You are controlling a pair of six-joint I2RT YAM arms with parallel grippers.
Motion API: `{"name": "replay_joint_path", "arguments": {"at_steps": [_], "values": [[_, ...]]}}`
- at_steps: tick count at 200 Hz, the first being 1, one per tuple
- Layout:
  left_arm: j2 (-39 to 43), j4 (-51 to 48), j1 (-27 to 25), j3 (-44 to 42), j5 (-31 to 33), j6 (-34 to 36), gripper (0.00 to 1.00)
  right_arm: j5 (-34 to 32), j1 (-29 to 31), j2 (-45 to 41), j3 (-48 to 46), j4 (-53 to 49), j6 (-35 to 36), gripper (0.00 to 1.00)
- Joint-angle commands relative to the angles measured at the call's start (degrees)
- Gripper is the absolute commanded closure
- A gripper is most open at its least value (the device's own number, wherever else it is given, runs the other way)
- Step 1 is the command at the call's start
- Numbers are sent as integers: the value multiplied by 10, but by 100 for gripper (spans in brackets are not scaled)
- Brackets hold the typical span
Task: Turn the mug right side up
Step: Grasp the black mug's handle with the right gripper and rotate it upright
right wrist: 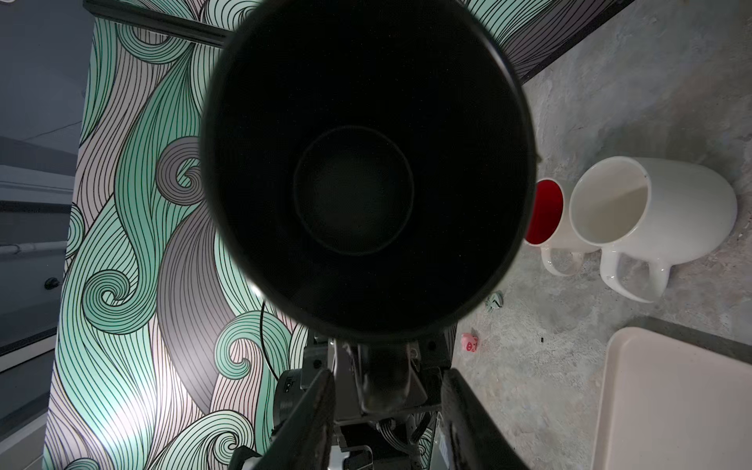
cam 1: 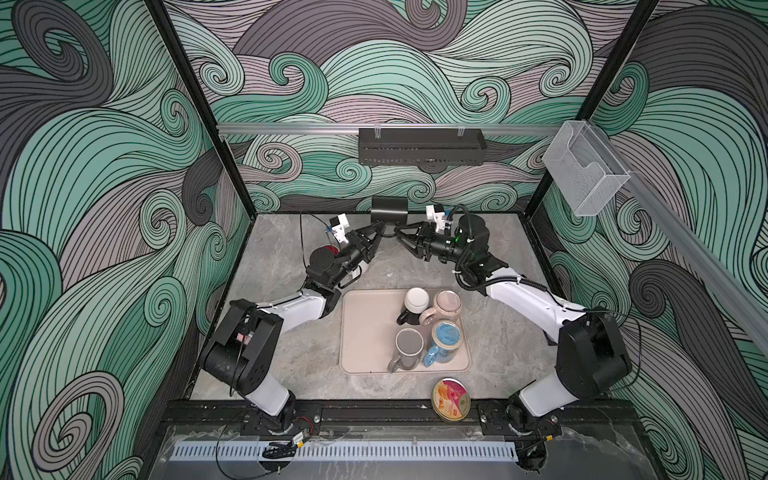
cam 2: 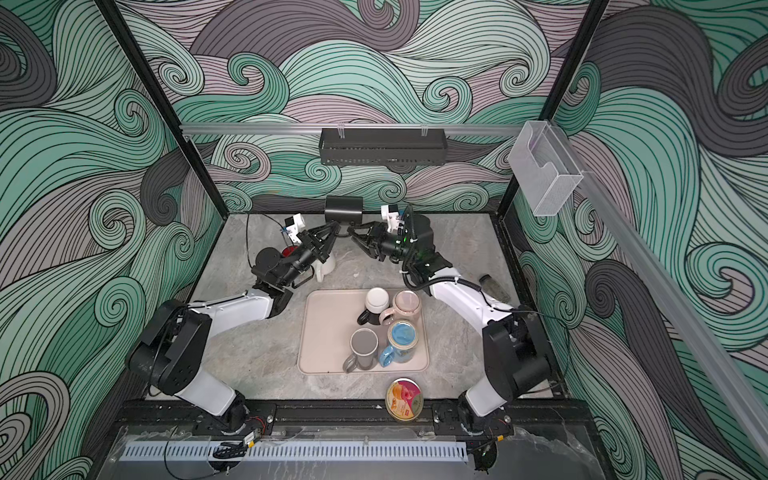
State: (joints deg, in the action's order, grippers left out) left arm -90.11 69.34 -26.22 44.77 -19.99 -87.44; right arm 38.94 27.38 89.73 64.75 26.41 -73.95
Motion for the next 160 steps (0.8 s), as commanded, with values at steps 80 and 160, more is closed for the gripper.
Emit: {"name": "replay_joint_path", "arguments": {"at_steps": [80,160], "values": [[45,62,-32,-18,-13,40,100,-13,2,22,46,59,-12,79],[218,-699,-29,78,156,398,1,3,-5,37,108,-76,66,100]]}}
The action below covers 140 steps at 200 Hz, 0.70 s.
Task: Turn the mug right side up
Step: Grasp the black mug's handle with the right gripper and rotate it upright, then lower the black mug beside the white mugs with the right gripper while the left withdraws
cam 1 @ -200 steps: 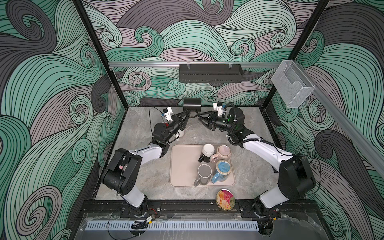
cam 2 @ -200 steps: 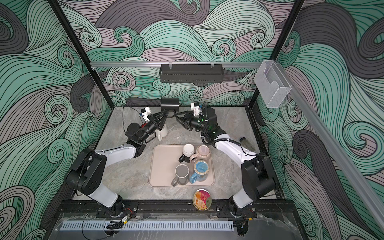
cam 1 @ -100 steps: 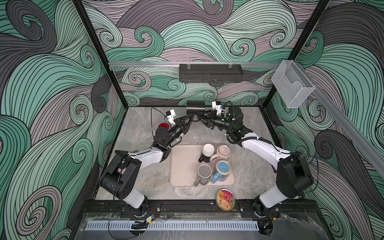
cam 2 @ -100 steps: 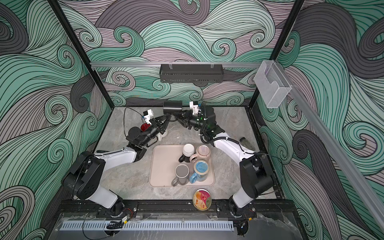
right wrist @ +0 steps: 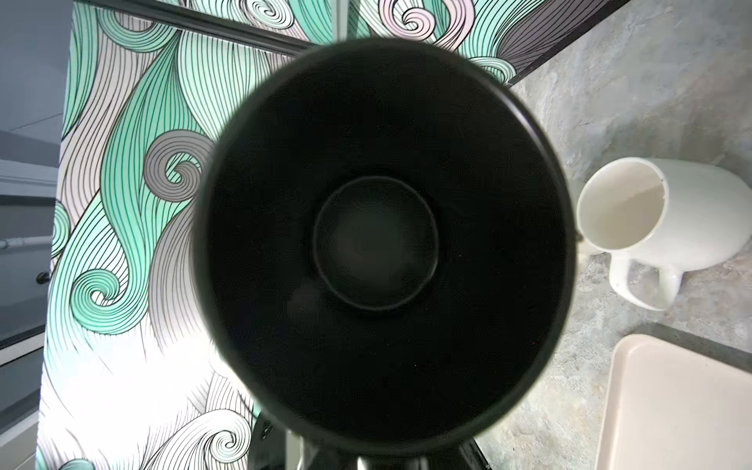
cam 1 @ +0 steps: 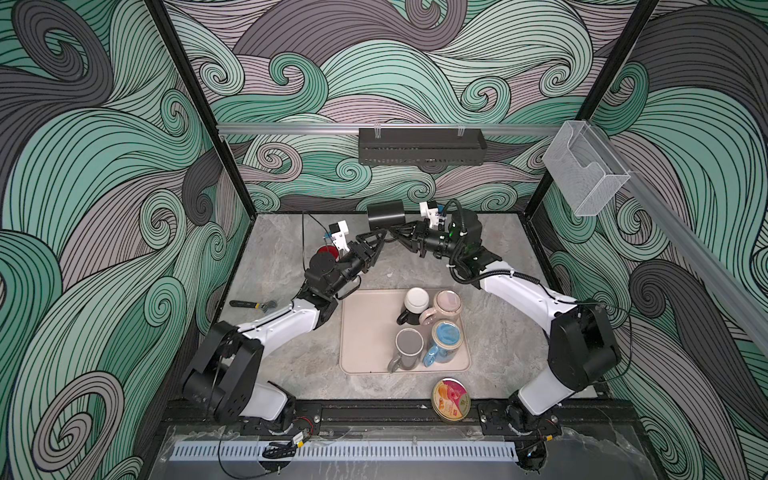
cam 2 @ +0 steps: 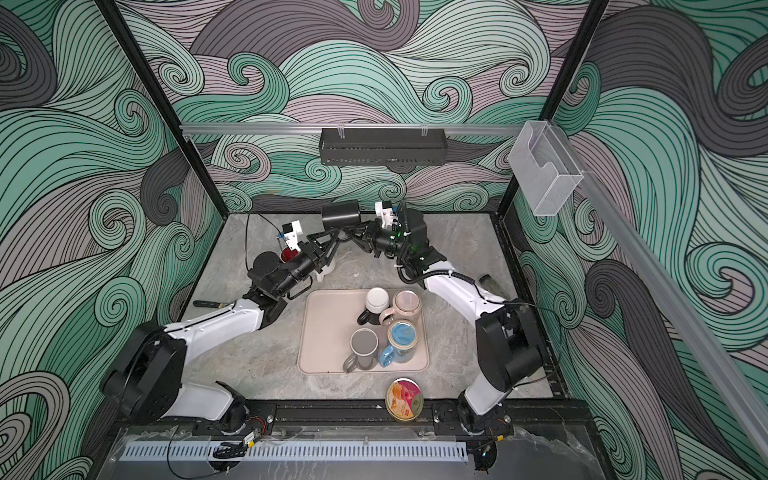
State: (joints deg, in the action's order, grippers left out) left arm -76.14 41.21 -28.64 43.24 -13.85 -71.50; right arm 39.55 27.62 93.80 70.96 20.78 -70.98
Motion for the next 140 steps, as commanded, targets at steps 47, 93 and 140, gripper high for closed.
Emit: {"name": "replay_joint_path", "arguments": {"at_steps": [47,93,140], "values": [[195,-522,0,60,235,326,1,5,-2,31,103,-143,123,100],[222,-606,-2,81,217,393,2,-192,42,28,175,-372,304,100],[215,-598,-1,73,209,387,5,-377,105,56,221,-453,400,100]]}}
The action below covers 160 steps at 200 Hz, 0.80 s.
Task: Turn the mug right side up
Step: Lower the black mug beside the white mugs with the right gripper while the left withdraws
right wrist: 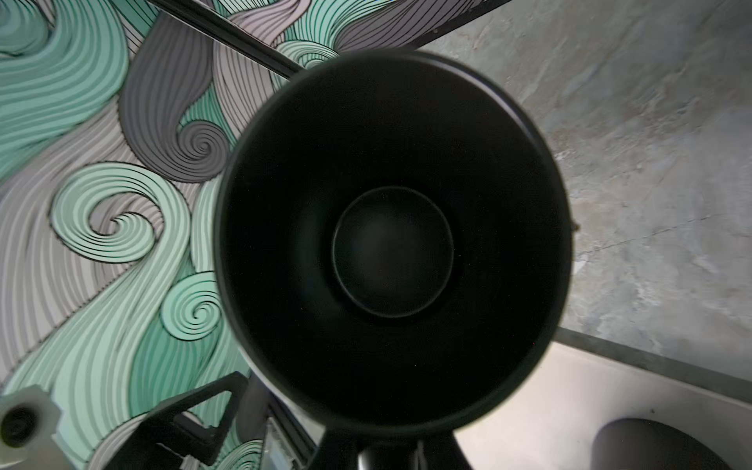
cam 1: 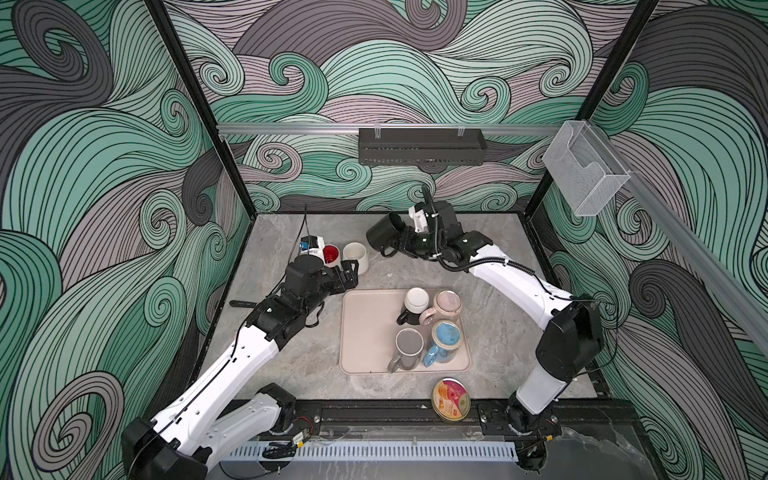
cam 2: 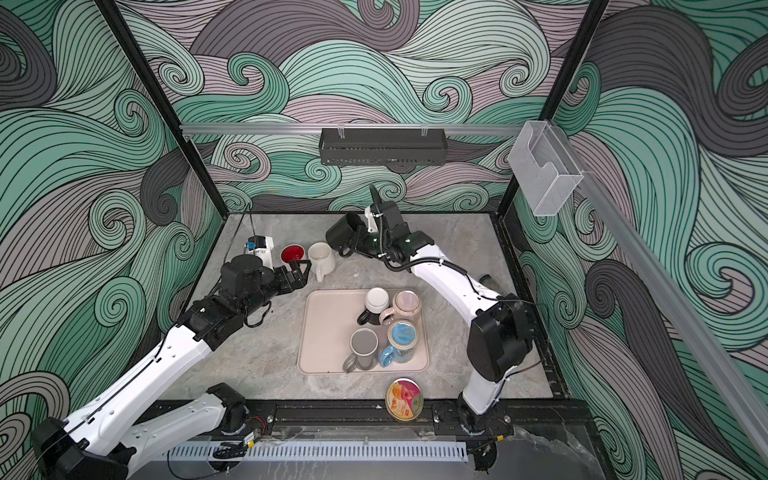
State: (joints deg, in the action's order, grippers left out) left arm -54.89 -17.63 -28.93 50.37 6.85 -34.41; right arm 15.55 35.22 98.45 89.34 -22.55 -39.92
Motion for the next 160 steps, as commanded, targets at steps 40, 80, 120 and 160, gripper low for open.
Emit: {"name": "replay_joint_path", "arguments": {"at_steps": [40,80,120,160], "values": [[5,27,2,-18,-25,13,4,-240,54,51,57,-33,125,100],[11,22,2,-23,-10,7,4,-273,57,99,63,-26,128,100],[13,18,3,-27,-2,6,3,-278,57,150,92,-30,136,100],[9,13,3,-29,-3,-5,2,-307,64,190,116,-43,142,100]]}}
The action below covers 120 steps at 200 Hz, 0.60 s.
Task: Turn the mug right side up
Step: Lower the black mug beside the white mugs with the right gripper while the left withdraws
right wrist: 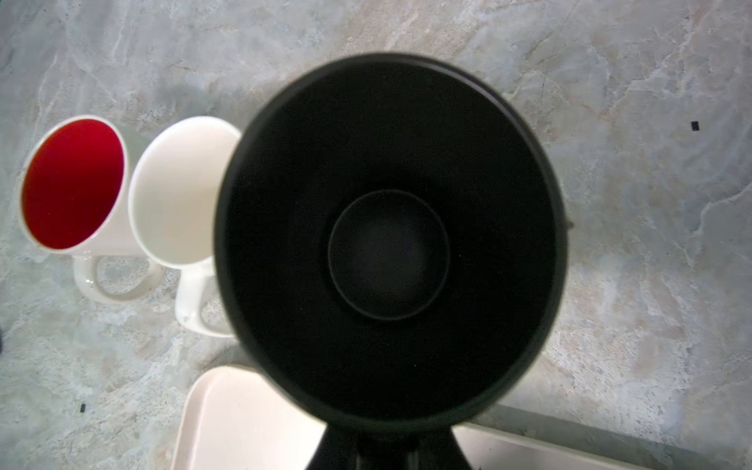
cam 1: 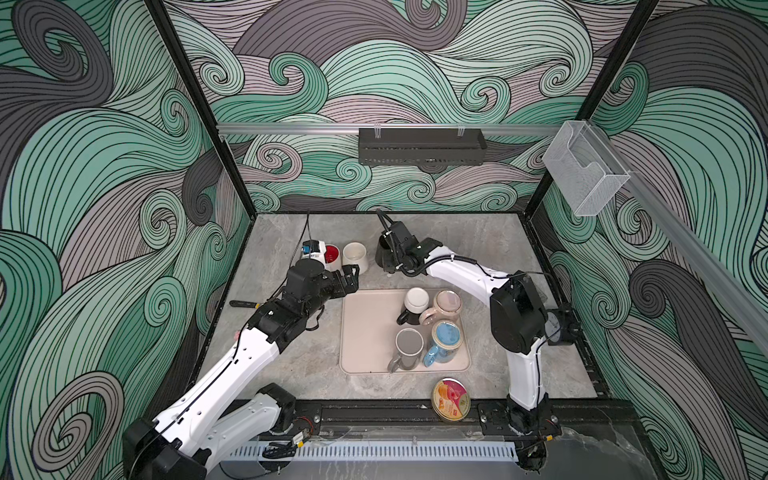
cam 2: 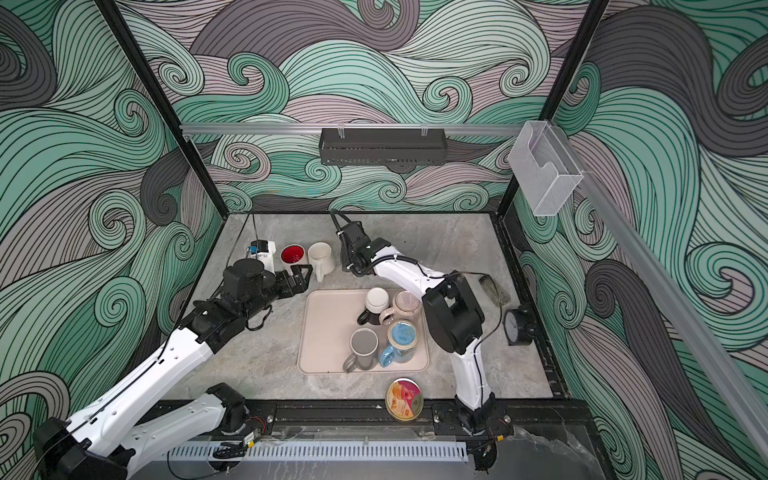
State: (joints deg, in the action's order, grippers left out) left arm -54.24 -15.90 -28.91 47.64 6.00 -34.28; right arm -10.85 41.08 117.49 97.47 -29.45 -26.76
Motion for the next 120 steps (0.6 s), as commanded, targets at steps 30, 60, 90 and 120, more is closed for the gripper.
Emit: {"name": "replay_joint_path", "arguments": {"at_steps": [30,60,90,120], "values": [[8,-4,3,-7,5,-5,1,-60,11,18,40,33,14,100],[10,-10,3,-9,13,-7,1,-66,16,42,57,25,10,100],[12,-13,3,-12,17,-7,1,-71,22,56,68,20,7,100],[16,-19,3,-13,23,-8,1,-70,23,72,82,8,4,100]]}}
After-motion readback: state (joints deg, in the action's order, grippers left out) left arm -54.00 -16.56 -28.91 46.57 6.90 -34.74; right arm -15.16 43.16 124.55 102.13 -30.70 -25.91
